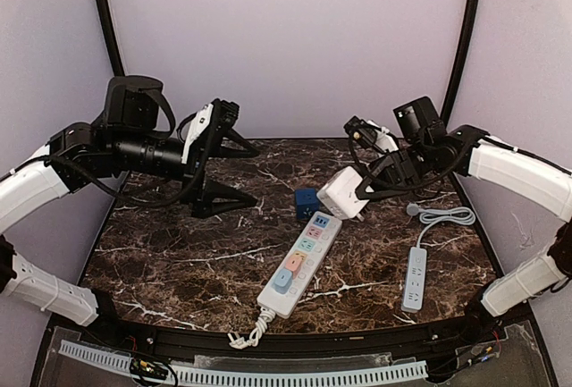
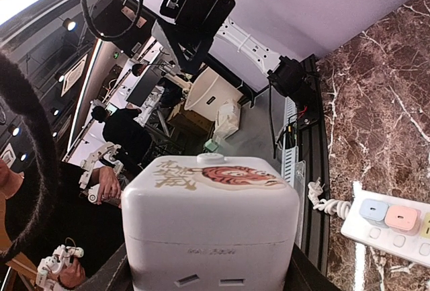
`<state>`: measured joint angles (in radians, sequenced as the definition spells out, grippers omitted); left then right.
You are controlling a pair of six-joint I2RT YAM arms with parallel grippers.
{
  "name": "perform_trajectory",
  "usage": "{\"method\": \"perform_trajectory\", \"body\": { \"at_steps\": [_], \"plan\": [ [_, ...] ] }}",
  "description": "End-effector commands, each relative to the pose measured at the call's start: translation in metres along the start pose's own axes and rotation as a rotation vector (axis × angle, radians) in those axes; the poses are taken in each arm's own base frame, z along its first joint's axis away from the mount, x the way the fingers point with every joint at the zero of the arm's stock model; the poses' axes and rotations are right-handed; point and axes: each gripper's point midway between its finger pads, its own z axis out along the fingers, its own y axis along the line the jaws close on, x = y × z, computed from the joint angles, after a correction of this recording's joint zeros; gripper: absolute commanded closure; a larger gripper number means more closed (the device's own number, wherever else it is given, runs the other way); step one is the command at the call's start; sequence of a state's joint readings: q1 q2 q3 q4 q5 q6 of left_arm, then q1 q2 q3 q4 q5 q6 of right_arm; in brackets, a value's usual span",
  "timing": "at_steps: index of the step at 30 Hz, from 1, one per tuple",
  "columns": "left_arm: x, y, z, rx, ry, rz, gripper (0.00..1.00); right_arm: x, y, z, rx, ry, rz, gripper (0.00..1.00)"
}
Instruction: Insert the plug
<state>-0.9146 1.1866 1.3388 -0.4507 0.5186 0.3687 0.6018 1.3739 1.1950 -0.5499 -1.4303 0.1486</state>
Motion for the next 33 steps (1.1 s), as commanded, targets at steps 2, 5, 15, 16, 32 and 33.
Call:
{"method": "perform_trajectory", "body": {
  "at_steps": [2, 5, 15, 16, 32, 33],
  "plan": [
    [-0.025, -0.018, 0.008, 0.147, -0.081, 0.096, 0.08, -0.008, 0.046, -0.002, -0.147, 0.022, -0.07, 1.0],
    [-0.031, -0.022, 0.017, 0.195, -0.092, 0.119, 0.09, -0.007, 0.051, 0.0, -0.159, 0.033, -0.063, 1.0],
    [-0.045, -0.026, 0.042, 0.307, -0.136, 0.176, 0.13, 0.001, 0.065, 0.014, -0.23, 0.094, -0.033, 1.0],
    [-0.045, -0.026, 0.044, 0.316, -0.139, 0.181, 0.14, 0.002, 0.066, 0.016, -0.237, 0.101, -0.028, 1.0],
    [-0.041, -0.029, 0.078, 0.416, -0.175, 0.197, 0.23, -0.005, 0.057, 0.032, -0.288, 0.148, 0.01, 1.0],
    [-0.041, -0.028, 0.079, 0.417, -0.178, 0.198, 0.24, -0.005, 0.057, 0.032, -0.291, 0.15, 0.01, 1.0]
  ]
}}
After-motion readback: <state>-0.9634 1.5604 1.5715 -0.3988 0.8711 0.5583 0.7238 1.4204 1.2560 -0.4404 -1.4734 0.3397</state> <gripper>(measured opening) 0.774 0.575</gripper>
